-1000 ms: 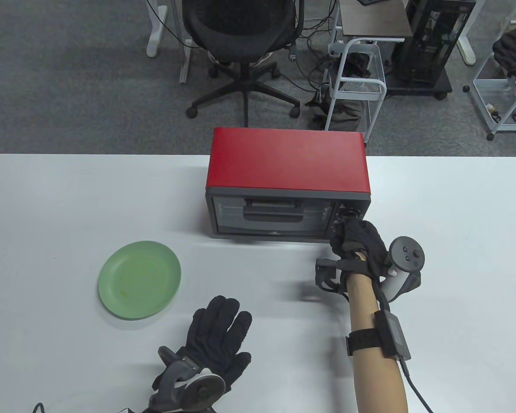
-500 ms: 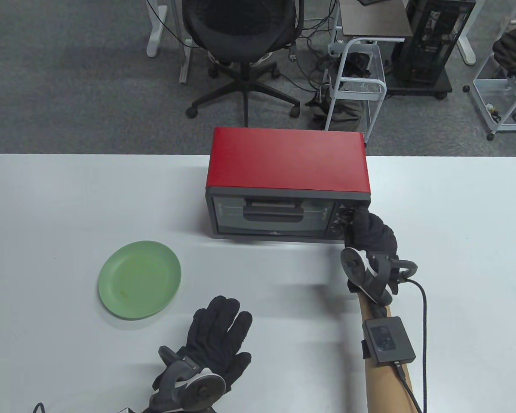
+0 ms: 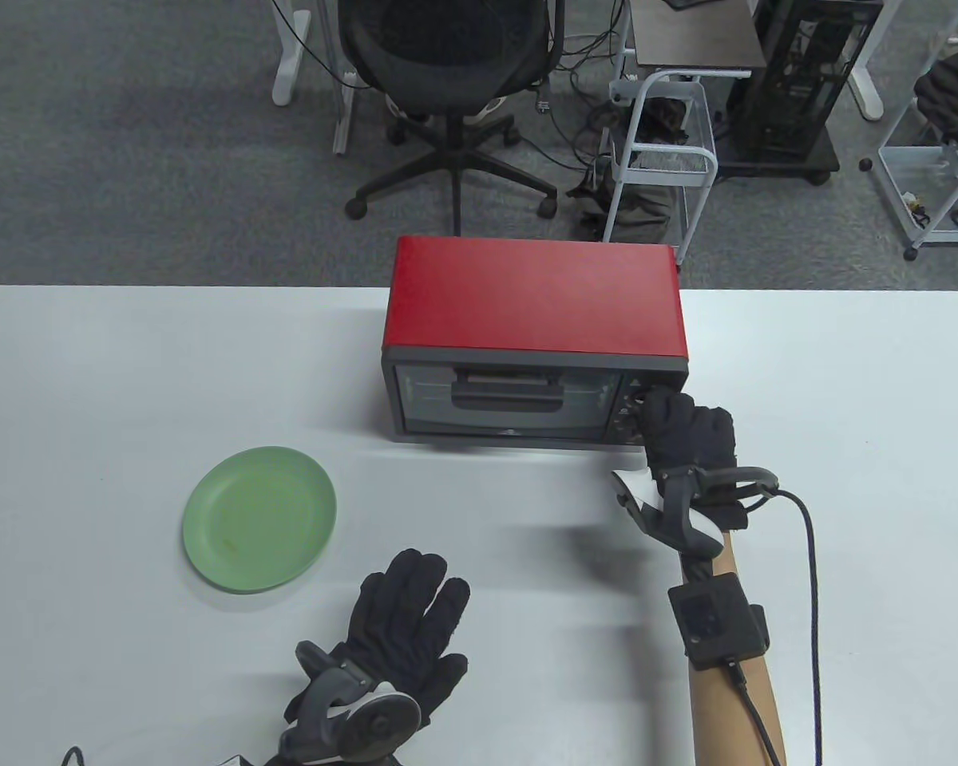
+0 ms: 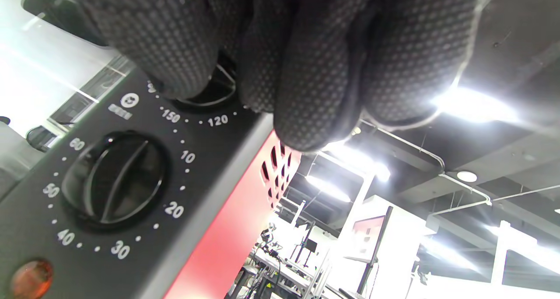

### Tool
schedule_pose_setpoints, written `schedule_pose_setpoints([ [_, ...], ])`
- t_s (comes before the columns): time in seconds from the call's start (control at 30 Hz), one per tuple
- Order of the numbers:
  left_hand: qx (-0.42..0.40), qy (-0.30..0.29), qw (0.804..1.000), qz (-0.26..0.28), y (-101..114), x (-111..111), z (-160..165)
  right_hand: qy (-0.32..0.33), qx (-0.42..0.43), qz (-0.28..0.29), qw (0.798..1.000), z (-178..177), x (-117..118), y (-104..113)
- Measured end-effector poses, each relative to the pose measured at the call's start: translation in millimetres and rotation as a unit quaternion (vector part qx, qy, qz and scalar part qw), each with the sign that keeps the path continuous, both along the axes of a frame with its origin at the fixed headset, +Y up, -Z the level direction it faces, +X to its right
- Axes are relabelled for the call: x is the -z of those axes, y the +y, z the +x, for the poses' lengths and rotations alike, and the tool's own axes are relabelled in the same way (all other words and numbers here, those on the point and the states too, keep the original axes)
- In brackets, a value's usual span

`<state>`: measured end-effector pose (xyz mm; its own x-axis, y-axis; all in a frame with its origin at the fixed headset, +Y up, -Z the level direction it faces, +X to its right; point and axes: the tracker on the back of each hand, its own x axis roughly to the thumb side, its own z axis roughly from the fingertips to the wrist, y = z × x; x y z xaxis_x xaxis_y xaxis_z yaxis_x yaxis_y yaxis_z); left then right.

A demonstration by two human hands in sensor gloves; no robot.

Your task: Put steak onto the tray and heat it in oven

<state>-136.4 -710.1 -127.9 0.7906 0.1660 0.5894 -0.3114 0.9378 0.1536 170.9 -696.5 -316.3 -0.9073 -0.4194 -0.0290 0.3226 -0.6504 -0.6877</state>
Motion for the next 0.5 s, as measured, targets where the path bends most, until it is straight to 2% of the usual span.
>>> schedule_pose_setpoints([
  [0.1,-0.001,0.001,1.000,0.000,0.0,0.2,-0.2,-0.001,0.004,0.002,1.000,-1.4,0.1,-0.9],
  [0.27,-0.001,0.000,1.000,-0.001,-0.2,0.3,0.0,-0.018,0.088,-0.004,0.996,0.5,1.0,-3.8],
  [0.4,-0.001,0.000,1.000,-0.001,-0.2,0.3,0.1,-0.039,0.222,-0.015,0.974,4.4,3.6,-5.8],
  [0.5,-0.002,0.001,1.000,-0.001,0.0,0.4,-0.1,-0.051,0.292,-0.023,0.955,6.7,5.4,-6.6],
])
